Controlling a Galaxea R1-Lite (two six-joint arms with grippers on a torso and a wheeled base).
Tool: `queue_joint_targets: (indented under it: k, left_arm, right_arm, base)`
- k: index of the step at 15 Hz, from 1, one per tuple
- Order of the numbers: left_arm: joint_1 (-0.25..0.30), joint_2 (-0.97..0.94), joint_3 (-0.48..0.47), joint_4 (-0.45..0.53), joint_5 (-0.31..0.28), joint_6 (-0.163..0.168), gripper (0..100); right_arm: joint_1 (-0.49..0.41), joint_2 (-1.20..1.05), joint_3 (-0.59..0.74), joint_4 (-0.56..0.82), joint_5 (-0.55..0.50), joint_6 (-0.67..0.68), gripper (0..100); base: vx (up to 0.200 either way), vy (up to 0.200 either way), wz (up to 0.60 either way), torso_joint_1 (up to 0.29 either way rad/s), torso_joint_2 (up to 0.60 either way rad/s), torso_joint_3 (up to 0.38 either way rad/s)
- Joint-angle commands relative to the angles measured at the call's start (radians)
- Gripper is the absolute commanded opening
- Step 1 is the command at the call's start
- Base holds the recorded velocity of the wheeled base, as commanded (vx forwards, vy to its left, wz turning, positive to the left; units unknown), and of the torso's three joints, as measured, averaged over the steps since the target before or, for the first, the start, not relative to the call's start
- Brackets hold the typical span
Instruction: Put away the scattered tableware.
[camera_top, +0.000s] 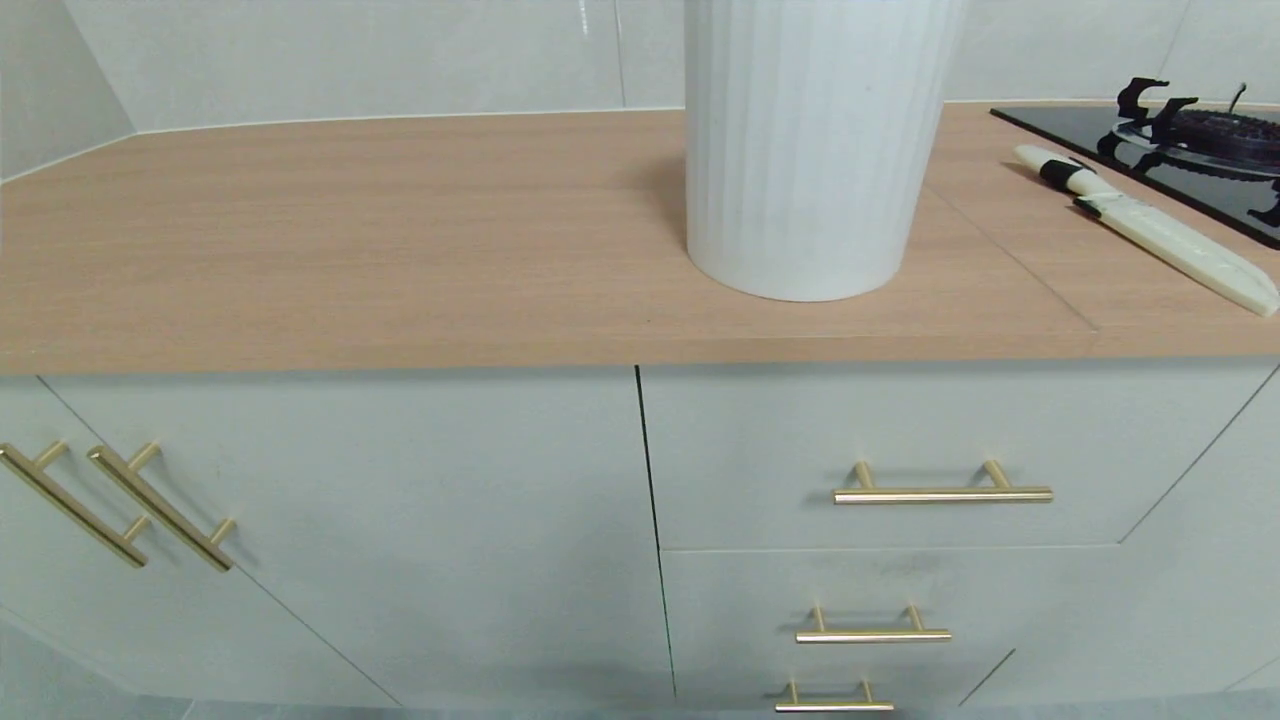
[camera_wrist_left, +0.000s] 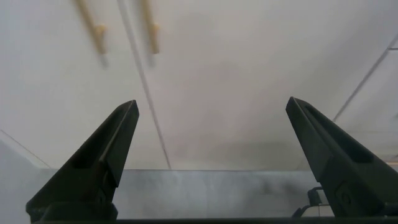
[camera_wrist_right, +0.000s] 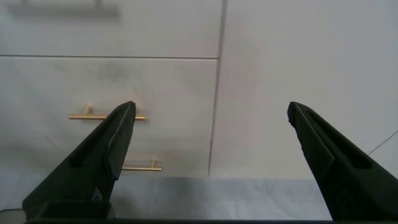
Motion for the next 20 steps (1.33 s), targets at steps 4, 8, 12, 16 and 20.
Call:
queue_joint_targets:
  k: [4,8,12,16,20]
  left_arm:
    - [0.001,0.000,0.000,0.000,0.001,-0.001,100]
    - [0.001,0.000,0.000,0.000,0.001,-0.001,100]
    - [0.001,0.000,0.000,0.000,0.001,-0.001,100]
    - [0.000,0.000,0.000,0.000,0.001,-0.001,100]
    - [0.000,0.000,0.000,-0.001,0.001,-0.001,100]
  right_arm:
    - [-0.001,0.002,0.000,0.000,0.000,-0.001,100]
    - [-0.001,0.002,0.000,0.000,0.000,-0.001,100]
    - [-0.001,0.002,0.000,0.000,0.000,-0.004,100]
    - [-0.001,0.002,0.000,0.000,0.000,-0.004,100]
    - [-0.001,0.002,0.000,0.000,0.000,-0.004,100]
  base:
    - [0.000,0.000,0.00,0.000,0.00,0.000]
    - [0.000,0.000,0.00,0.000,0.00,0.000]
    - [0.000,0.000,0.00,0.040,-0.16,-0.117]
    - [0.000,0.000,0.00,0.124,-0.36,-0.292]
    - [0.000,0.000,0.00,0.173,-0.49,-0.295]
